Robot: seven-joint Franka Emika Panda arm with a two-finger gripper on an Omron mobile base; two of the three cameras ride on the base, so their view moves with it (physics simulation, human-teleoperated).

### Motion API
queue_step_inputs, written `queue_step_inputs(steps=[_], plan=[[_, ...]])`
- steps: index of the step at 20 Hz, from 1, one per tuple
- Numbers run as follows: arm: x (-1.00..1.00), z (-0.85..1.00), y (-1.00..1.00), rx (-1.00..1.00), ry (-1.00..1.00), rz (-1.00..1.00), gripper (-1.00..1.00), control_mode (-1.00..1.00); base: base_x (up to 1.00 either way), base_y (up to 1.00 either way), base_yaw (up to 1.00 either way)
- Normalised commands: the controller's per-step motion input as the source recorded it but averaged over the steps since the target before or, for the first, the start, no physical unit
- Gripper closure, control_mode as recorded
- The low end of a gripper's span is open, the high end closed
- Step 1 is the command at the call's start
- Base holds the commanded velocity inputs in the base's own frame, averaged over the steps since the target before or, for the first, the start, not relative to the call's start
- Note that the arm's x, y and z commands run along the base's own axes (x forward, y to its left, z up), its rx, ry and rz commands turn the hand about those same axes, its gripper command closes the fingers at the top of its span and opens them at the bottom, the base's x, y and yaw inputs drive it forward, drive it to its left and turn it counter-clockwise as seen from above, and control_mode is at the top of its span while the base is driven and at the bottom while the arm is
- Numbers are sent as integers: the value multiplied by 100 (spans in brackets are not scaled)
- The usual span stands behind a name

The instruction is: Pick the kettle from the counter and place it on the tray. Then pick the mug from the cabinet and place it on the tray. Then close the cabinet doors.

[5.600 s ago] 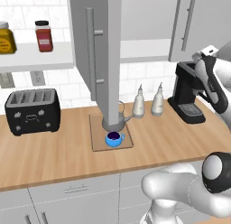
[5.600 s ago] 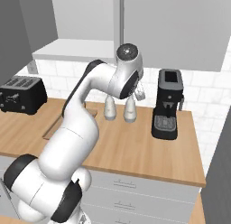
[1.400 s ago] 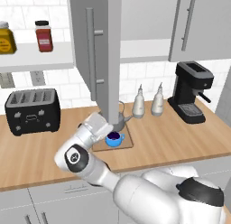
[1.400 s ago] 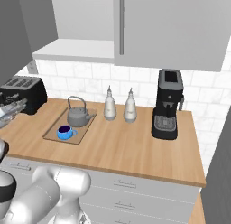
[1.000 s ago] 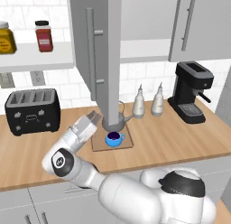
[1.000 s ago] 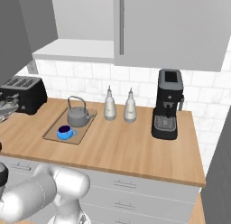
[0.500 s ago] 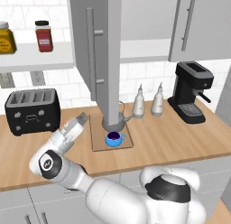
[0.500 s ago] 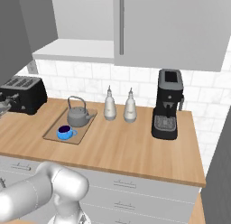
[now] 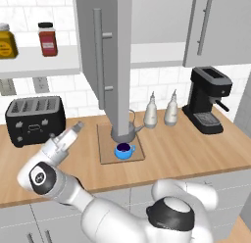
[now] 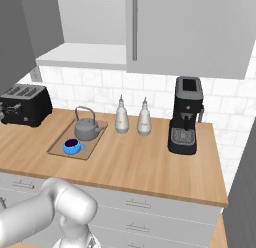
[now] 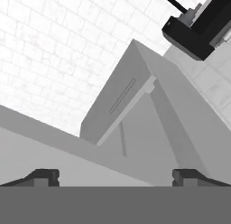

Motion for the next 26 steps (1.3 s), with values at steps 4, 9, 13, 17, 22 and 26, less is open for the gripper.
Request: queue_step_inputs(steps=[4, 9, 13, 17, 22, 26], plan=[[-2, 38, 0, 0, 0, 0, -100, -100, 0, 0, 0], [0, 46, -3, 0, 0, 0, -100, -100, 0, 0, 0], [0, 44, -22, 0, 0, 0, -100, -100, 0, 0, 0], [0, 37, -41, 0, 0, 0, -100, -100, 0, 0, 0], [2, 23, -69, 0, 5, 0, -100, -100, 0, 0, 0], [5, 21, -76, 2, 8, 1, -100, -100, 0, 0, 0]])
